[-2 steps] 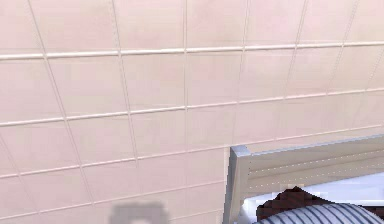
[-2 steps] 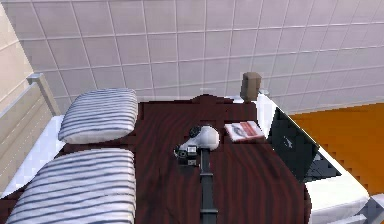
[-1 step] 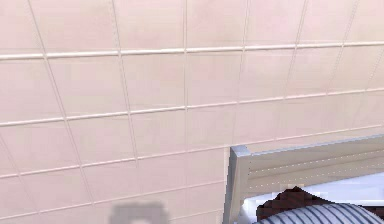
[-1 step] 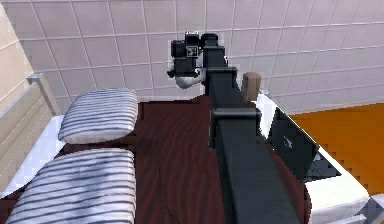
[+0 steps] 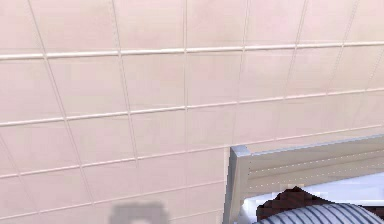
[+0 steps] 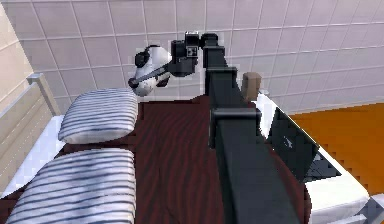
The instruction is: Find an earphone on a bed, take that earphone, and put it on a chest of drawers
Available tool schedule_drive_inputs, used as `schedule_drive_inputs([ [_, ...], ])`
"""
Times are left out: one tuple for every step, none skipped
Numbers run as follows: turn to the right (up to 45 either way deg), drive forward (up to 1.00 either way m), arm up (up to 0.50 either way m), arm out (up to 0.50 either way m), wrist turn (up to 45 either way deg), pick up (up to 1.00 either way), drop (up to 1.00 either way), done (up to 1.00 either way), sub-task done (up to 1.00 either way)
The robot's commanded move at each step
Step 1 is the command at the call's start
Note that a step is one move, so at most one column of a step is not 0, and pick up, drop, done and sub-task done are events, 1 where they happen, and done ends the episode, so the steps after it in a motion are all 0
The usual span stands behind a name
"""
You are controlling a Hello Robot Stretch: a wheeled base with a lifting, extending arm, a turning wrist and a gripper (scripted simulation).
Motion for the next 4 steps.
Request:
schedule_drive_inputs([
  [0.0, 0.0, 0.0, 0.0, -45.0, 0.0, 0.0, 0.0, 0.0],
  [0.0, 0.0, 0.0, 0.0, -39.0, 0.0, 0.0, 0.0, 0.0],
  [0.0, 0.0, 0.0, -0.44, 0.0, 0.0, 0.0, 0.0, 0.0],
  [-45.0, 0.0, 0.0, 0.0, 0.0, 0.0, 0.0, 0.0, 0.0],
])
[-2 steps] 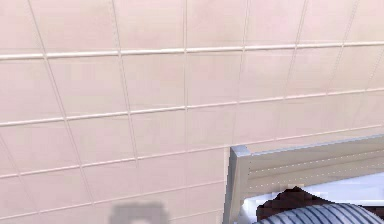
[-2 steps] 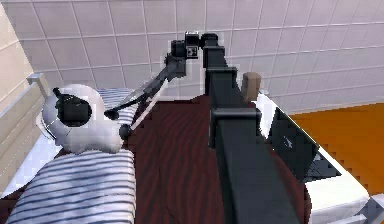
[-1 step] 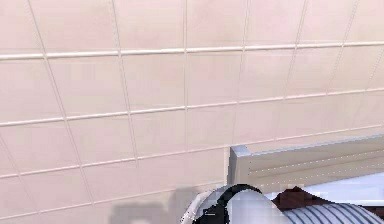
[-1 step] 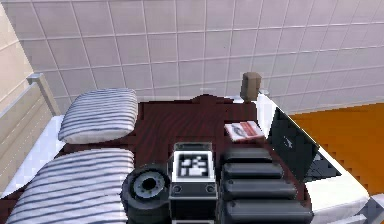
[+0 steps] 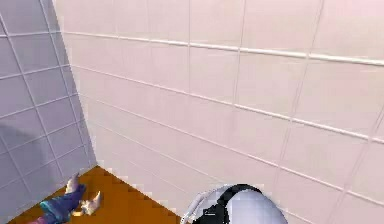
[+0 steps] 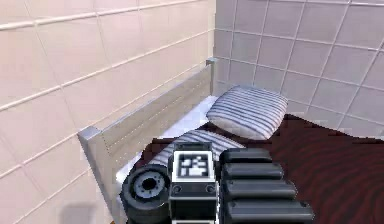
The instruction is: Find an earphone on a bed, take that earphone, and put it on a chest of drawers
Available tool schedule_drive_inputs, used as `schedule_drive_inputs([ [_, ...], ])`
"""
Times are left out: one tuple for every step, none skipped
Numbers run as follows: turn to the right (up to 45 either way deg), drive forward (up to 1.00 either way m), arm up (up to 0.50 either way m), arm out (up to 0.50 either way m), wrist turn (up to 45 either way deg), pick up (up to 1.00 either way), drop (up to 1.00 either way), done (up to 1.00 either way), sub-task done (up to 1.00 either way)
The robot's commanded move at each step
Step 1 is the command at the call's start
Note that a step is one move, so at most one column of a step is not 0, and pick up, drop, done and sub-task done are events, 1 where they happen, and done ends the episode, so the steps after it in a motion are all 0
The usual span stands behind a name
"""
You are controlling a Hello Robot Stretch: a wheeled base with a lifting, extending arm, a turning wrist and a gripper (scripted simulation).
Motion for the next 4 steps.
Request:
schedule_drive_inputs([
  [-45.0, 0.0, 0.0, 0.0, 0.0, 0.0, 0.0, 0.0, 0.0],
  [-9.0, 0.0, 0.0, 0.0, 0.0, 0.0, 0.0, 0.0, 0.0],
  [0.0, 0.1, 0.0, 0.0, 0.0, 0.0, 0.0, 0.0, 0.0],
  [-45.0, 0.0, 0.0, 0.0, 0.0, 0.0, 0.0, 0.0, 0.0],
])
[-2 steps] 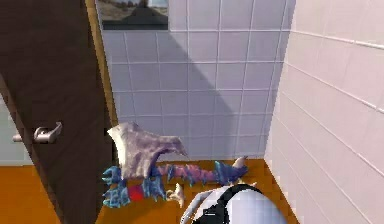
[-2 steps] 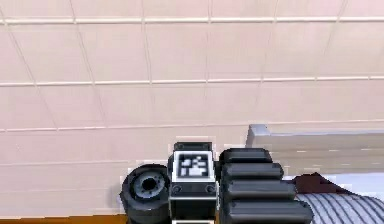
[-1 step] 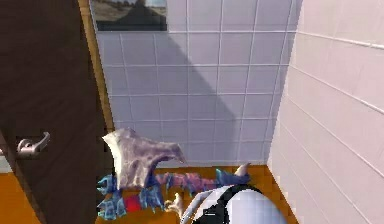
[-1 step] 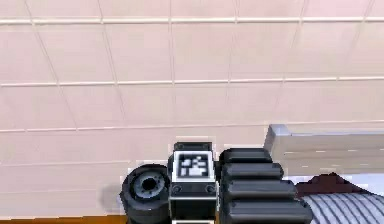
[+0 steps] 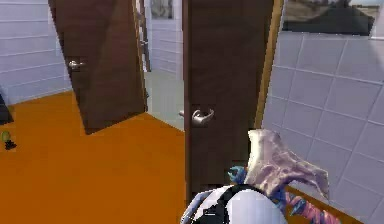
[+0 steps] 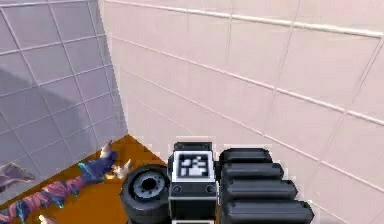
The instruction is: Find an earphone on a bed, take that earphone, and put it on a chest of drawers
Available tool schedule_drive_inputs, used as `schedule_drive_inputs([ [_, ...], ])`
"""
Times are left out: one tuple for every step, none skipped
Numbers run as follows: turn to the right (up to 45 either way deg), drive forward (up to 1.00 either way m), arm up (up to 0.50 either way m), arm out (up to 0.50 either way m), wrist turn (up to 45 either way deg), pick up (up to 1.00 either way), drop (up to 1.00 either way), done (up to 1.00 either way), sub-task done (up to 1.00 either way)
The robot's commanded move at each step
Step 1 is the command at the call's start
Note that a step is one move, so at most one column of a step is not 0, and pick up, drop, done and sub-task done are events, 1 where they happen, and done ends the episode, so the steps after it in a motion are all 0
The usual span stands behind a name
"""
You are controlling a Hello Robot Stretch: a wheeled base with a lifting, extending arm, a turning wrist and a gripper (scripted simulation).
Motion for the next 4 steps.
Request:
schedule_drive_inputs([
  [-27.0, 0.0, 0.0, 0.0, 0.0, 0.0, 0.0, 0.0, 0.0],
  [0.0, 1.0, 0.0, 0.0, 0.0, 0.0, 0.0, 0.0, 0.0],
  [-6.0, 0.0, 0.0, 0.0, 0.0, 0.0, 0.0, 0.0, 0.0],
  [0.0, 0.55, 0.0, 0.0, 0.0, 0.0, 0.0, 0.0, 0.0],
])
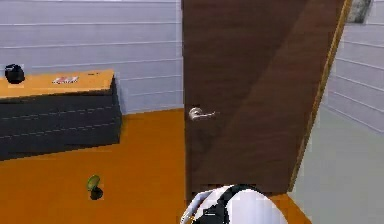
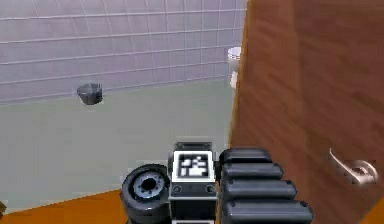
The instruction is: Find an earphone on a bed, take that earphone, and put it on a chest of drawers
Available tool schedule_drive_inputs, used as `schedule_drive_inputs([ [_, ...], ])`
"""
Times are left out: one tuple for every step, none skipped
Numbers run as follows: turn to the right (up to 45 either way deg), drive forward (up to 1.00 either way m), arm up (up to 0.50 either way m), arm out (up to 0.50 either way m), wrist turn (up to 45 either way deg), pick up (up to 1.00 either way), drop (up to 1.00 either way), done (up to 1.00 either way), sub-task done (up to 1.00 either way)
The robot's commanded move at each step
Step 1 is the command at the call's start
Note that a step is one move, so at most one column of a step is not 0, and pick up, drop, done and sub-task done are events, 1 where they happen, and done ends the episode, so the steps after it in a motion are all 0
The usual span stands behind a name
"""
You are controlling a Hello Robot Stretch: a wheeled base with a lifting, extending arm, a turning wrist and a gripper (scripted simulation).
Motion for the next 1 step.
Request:
schedule_drive_inputs([
  [45.0, 0.0, 0.0, 0.0, 0.0, 0.0, 0.0, 0.0, 0.0],
])
